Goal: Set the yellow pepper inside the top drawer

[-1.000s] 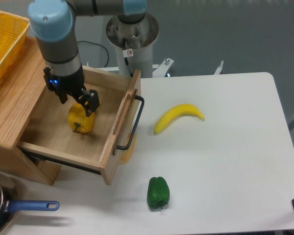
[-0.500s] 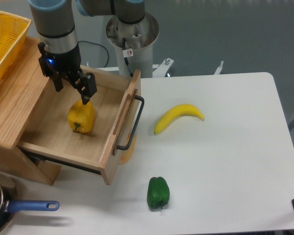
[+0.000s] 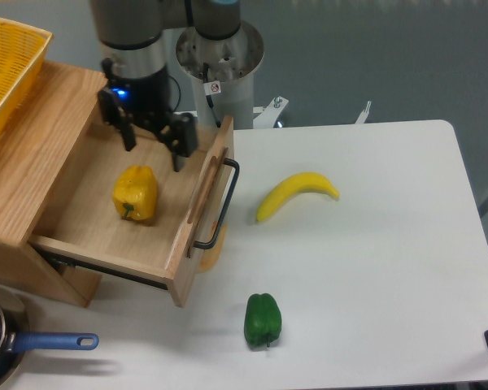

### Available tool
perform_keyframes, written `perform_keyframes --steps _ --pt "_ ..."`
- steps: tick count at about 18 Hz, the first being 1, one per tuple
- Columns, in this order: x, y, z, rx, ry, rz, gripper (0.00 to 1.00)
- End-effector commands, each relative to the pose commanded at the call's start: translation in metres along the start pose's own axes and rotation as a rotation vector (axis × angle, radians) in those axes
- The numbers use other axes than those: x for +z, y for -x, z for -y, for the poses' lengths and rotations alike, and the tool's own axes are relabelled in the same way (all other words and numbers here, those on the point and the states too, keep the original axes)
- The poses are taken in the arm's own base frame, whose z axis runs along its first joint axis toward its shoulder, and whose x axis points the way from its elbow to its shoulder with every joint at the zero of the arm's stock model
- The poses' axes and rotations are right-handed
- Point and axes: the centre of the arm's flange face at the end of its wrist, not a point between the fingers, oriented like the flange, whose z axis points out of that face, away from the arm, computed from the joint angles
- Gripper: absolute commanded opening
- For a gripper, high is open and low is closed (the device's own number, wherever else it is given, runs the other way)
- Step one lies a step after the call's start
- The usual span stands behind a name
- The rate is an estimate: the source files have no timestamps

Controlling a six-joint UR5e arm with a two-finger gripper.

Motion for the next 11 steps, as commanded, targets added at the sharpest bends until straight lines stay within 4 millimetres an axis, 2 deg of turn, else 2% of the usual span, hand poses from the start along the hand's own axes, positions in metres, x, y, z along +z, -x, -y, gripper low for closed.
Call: perform_keyframes --steps 3,5,9,11 --pt "-0.001 0.030 -0.017 0.039 0.005 0.016 0.99" --pt "0.001 0.052 -0.033 0.017 0.013 0.022 1.00" --pt "0.007 0.080 -0.048 -0.024 0.019 0.036 1.00" --pt "0.009 0.103 -0.065 -0.051 0.011 0.060 1.00"
